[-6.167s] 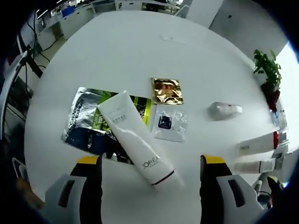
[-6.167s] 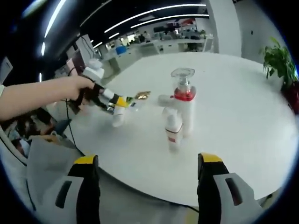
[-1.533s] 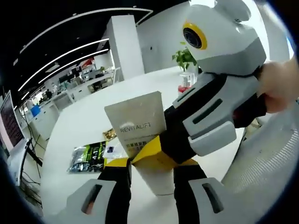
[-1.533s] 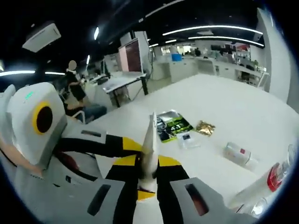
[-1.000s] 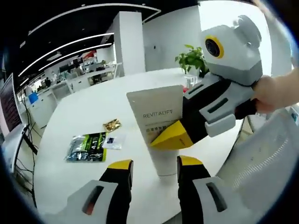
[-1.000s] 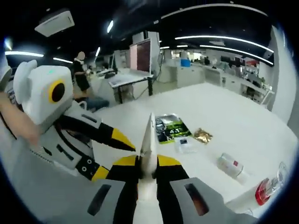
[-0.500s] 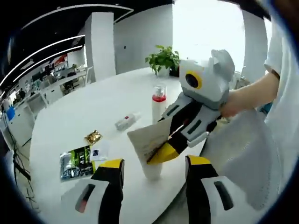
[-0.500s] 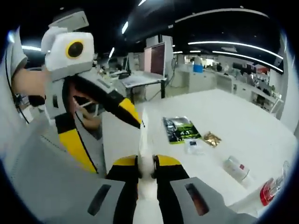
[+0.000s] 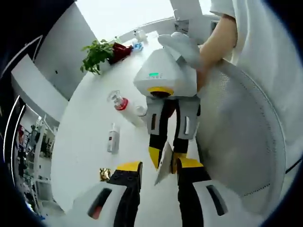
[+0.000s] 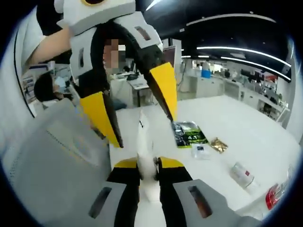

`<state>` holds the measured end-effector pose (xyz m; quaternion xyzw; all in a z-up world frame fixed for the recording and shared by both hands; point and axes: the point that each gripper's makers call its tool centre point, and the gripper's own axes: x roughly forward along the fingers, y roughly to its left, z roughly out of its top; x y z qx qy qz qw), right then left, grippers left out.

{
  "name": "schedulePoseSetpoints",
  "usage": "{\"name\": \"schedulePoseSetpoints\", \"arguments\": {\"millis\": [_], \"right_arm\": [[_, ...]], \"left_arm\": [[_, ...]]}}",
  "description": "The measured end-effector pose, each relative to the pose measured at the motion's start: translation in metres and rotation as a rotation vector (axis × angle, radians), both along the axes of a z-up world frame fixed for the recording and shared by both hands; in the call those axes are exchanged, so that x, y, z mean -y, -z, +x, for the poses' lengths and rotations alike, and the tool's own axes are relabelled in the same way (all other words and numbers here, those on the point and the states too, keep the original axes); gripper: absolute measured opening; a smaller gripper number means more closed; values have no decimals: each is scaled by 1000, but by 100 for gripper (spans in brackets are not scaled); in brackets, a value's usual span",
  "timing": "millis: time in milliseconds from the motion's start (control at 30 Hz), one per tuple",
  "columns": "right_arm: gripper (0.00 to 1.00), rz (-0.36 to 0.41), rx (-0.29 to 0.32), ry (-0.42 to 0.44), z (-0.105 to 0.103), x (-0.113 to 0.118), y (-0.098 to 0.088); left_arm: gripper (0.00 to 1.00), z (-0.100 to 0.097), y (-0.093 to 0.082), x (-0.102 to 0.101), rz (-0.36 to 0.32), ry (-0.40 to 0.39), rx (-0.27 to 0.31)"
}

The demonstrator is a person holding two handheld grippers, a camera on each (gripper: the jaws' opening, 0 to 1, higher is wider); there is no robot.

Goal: Arrange the skincare products in the storage area until every visible bottle or jar stands upright without overlapping.

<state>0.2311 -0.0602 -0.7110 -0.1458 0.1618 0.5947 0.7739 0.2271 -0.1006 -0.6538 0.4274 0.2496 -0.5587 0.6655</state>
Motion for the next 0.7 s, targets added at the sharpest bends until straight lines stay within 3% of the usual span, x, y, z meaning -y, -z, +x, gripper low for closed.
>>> {"name": "schedulePoseSetpoints", "arguments": {"millis": [300, 433, 533, 567, 667, 700], "right_arm": [[15, 59, -44, 38, 10, 3, 0], [15, 62, -58, 51, 12, 4, -1], [16, 67, -86, 73, 16, 5, 1], [18, 60, -90, 77, 17, 6, 2], [20, -119, -54, 68, 15, 18, 27], [20, -136, -43, 66, 15, 19, 28]], "left_arm": [[20, 3, 22, 1, 105, 101, -51], [17, 12, 22, 2, 117, 124, -48], [16, 11, 24, 3, 145, 184, -58], [14, 11, 24, 4, 143, 198, -54], [13, 14, 24, 7, 124, 175, -66], [13, 15, 24, 7, 122, 179, -64]]}}
